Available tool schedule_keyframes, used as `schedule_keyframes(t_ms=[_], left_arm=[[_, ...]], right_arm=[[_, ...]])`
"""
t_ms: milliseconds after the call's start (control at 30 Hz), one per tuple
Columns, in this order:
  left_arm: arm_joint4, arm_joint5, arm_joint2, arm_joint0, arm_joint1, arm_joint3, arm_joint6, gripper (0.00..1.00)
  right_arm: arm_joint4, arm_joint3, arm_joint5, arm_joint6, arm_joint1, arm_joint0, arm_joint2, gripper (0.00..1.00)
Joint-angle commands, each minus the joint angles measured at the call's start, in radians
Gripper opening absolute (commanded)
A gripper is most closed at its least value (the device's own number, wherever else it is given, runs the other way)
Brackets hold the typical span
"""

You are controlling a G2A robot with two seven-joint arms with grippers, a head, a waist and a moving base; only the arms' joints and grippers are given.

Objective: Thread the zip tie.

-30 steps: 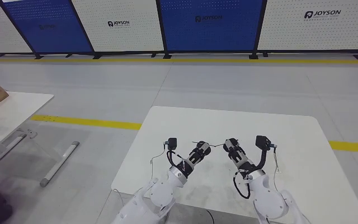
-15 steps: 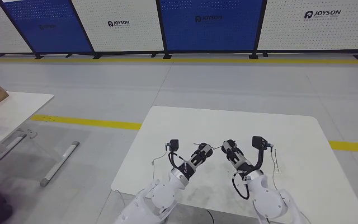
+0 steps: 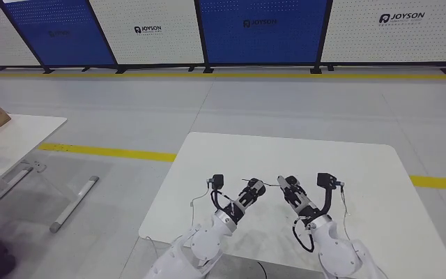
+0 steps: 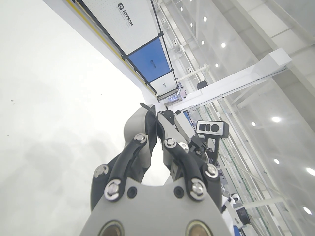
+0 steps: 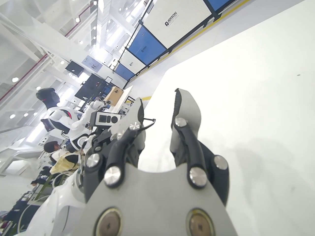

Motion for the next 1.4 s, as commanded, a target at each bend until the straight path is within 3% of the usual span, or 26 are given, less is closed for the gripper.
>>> schedule_keyframes(t_ms=[0,367,500,533,1067,1200,1233,1267,1300,1367], left_arm=[[-0.003,0.003,0.0,0.0,-0.001,0.001,0.006,0.0],[-0.001,0.007,0.004,-0.004,-0.007,-0.004,0.016,0.0],[-0.003,0.0,0.005,-0.004,-0.009,-0.002,0.019,0.0],[0.001,-0.002,0.006,-0.004,-0.009,-0.003,0.017,0.0],[0.034,-0.018,0.004,0.003,-0.009,-0.012,-0.009,0.0],[0.033,0.005,-0.003,0.004,-0.009,-0.01,-0.016,0.0],[0.038,0.01,-0.003,0.005,-0.009,-0.01,-0.02,0.1],[0.041,0.016,-0.003,0.005,-0.009,-0.01,-0.021,0.31],[0.043,0.02,-0.003,0.005,-0.009,-0.012,-0.02,0.35],[0.046,0.023,-0.003,0.006,-0.009,-0.012,-0.02,0.34]], right_arm=[[-0.006,-0.004,-0.004,0.001,0.001,-0.007,0.002,0.23],[-0.033,-0.013,-0.011,0.041,0.007,-0.016,-0.001,0.19],[-0.027,-0.014,-0.004,0.053,0.006,-0.007,-0.005,0.07],[-0.024,-0.014,-0.003,0.055,0.006,-0.005,-0.005,0.0],[-0.006,-0.004,-0.003,0.105,0.009,0.012,-0.011,0.0],[-0.006,-0.004,-0.007,0.097,0.01,0.009,-0.006,0.0],[-0.01,-0.006,-0.007,0.092,0.011,0.008,-0.005,0.0],[-0.014,-0.007,-0.008,0.087,0.011,0.006,-0.004,0.0],[-0.019,-0.009,-0.008,0.081,0.011,0.004,-0.004,0.0],[-0.021,-0.012,-0.009,0.079,0.012,0.001,-0.005,0.0]])
